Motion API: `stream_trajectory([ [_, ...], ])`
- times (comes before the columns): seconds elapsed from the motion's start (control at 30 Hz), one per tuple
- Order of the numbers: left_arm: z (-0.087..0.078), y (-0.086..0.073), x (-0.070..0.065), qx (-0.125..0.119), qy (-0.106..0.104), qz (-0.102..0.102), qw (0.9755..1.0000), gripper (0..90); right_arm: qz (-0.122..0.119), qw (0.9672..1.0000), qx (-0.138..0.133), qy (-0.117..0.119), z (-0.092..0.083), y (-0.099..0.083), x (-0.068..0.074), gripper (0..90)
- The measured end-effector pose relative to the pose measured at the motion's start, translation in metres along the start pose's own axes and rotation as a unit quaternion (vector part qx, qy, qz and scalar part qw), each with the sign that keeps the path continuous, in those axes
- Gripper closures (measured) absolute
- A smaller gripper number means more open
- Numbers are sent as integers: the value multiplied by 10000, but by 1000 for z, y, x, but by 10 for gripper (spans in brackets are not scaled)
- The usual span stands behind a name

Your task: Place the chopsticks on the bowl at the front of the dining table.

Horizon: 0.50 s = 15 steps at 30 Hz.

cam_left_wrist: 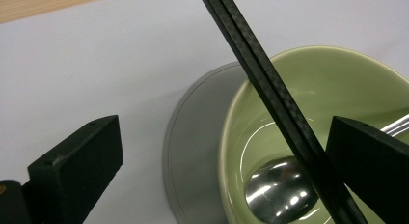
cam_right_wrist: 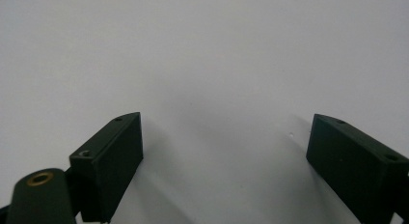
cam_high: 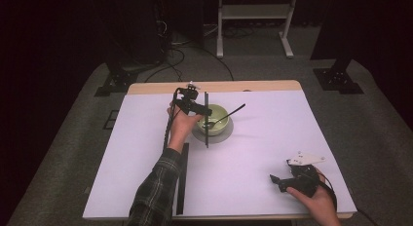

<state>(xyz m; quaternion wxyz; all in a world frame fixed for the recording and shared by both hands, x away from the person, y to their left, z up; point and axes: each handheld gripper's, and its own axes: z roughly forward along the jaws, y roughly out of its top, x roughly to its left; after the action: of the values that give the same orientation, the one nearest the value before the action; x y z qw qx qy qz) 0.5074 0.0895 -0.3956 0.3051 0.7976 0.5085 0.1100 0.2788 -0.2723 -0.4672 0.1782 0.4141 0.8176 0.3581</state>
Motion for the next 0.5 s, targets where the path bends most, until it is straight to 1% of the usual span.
stream_trajectory([
  [0.23, -2, -3, 3, 31, 27, 4, 10000, 0, -2, 10000, 1, -1, 0, 0, 0, 114],
  [0.4, -3, -3, 3, 1, 25, -39, 10000, 0, -4, 10000, 4, -3, 0, 0, 0, 114],
  [0.5, -4, -3, 3, -10, 10, 2, 10000, 0, -4, 10000, 4, -3, 0, 0, 0, 114],
])
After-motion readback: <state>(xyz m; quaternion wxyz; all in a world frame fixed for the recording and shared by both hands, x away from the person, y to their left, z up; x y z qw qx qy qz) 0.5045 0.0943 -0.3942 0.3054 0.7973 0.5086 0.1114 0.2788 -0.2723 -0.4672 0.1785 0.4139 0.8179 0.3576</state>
